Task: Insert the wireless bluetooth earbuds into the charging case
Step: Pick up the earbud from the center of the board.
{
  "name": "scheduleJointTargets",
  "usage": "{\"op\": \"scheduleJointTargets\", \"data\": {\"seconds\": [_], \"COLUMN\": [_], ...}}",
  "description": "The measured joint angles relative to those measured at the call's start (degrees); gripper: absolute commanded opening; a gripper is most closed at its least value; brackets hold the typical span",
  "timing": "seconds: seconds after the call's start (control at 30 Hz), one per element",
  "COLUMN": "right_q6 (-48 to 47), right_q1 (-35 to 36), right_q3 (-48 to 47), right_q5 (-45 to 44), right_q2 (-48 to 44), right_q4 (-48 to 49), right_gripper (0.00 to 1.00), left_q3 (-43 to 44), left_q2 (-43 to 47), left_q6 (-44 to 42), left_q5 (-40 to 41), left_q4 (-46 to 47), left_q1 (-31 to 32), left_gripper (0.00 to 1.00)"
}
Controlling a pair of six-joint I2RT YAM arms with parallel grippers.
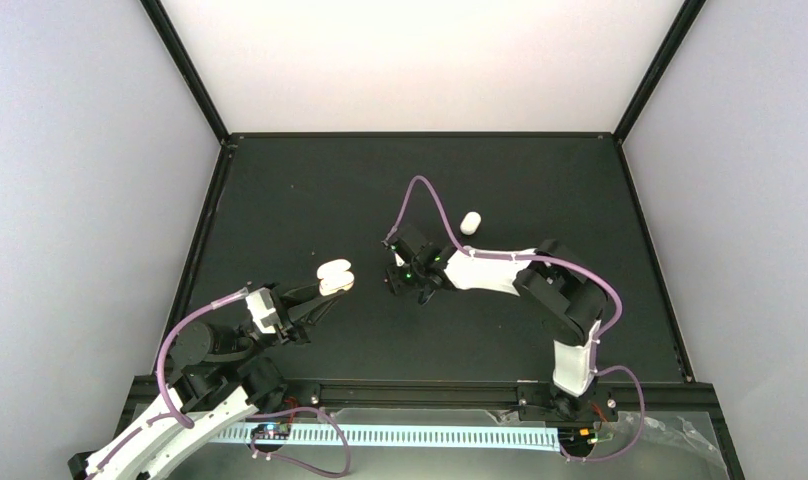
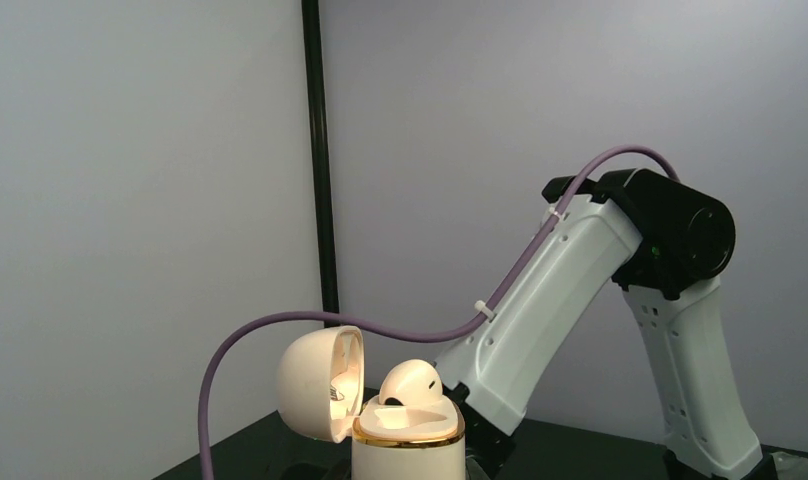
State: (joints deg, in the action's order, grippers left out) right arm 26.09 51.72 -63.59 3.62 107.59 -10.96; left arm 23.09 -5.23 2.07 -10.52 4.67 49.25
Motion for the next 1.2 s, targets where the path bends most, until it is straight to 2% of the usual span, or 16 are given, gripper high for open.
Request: {"op": "scheduleJointTargets", "data": {"seconds": [0.4,0.83,1.07,1.2], "right_q6": [0.5,0.3,-0.3,0.3], "right_q1": [-1.5,-2.3,-2.3,-2.3], "right_q3": [-3.3,-8.3,-10.3,-10.3], "right_q5": [0.0,1.1,1.5,0.0], "right_q2": [3.1,6.5,7.0,6.5], "right_q4": [-0.3,-1.1,-2.0,-3.6], "right_gripper": [0.22,0.26,0.35,0.36], "left_q3": [0.0,0.0,0.0,0.0], "left_q2": [0.0,0.0,0.0,0.0], "left_q6": [0.0,0.0,0.0,0.0], "left_q5": [0.0,0.0,0.0,0.0], "left_q4": [0.0,0.0,0.0,0.0], "left_q1": [0.0,0.0,0.0,0.0], "left_gripper": [0.02,0.01,0.02,0.02]}}
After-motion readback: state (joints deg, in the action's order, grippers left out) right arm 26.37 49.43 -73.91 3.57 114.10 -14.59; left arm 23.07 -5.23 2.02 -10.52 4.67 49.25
